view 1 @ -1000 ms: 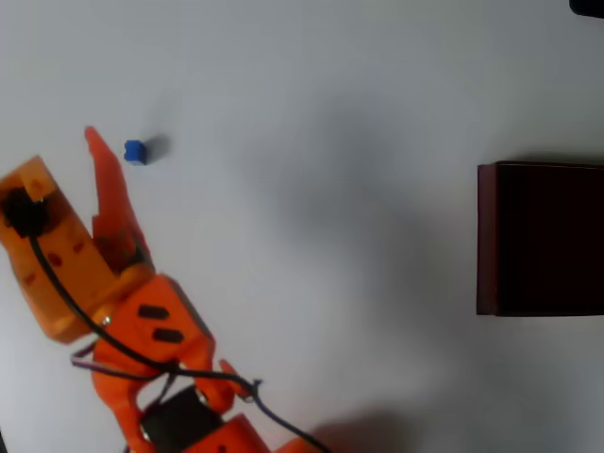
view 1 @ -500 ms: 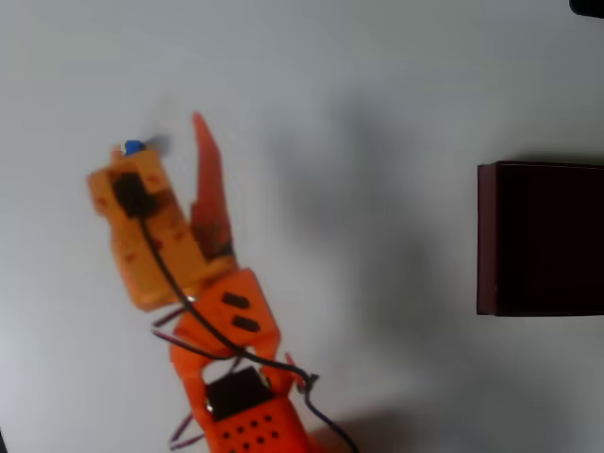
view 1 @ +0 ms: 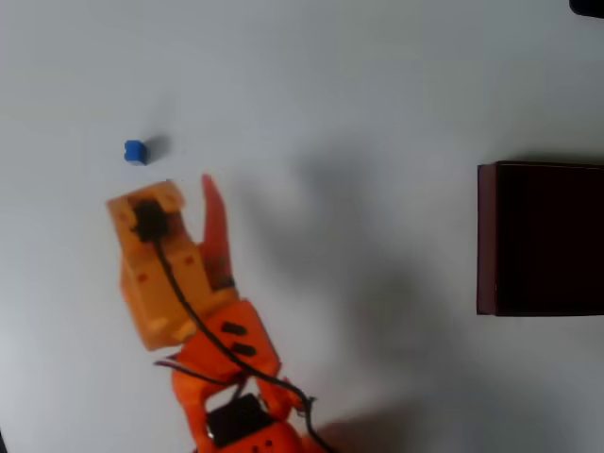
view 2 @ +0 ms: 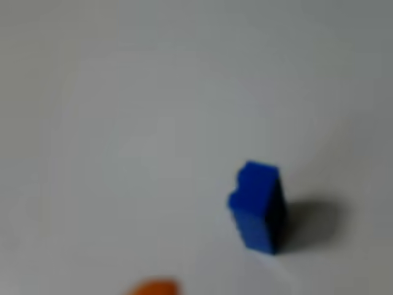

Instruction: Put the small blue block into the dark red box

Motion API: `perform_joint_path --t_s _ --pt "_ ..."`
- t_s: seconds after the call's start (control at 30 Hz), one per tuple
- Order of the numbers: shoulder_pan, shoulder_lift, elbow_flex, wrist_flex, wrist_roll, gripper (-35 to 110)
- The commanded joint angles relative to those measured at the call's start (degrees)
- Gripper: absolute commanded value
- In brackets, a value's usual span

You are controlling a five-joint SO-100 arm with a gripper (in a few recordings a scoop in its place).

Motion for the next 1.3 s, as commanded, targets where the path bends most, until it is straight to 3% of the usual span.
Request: perform_joint_path --t_s 0.0,0.17,0.33,1.27 --pt "-3.3 -10.8 -6.3 -9.8 1.6 33" --pt "-4.7 -22.3 -13.7 -13.7 0.3 34" --pt "-4.4 -30.6 -14.1 -25.2 -2.0 34" --pt "-2.4 -55.0 -15.9 -53.0 -9.8 34"
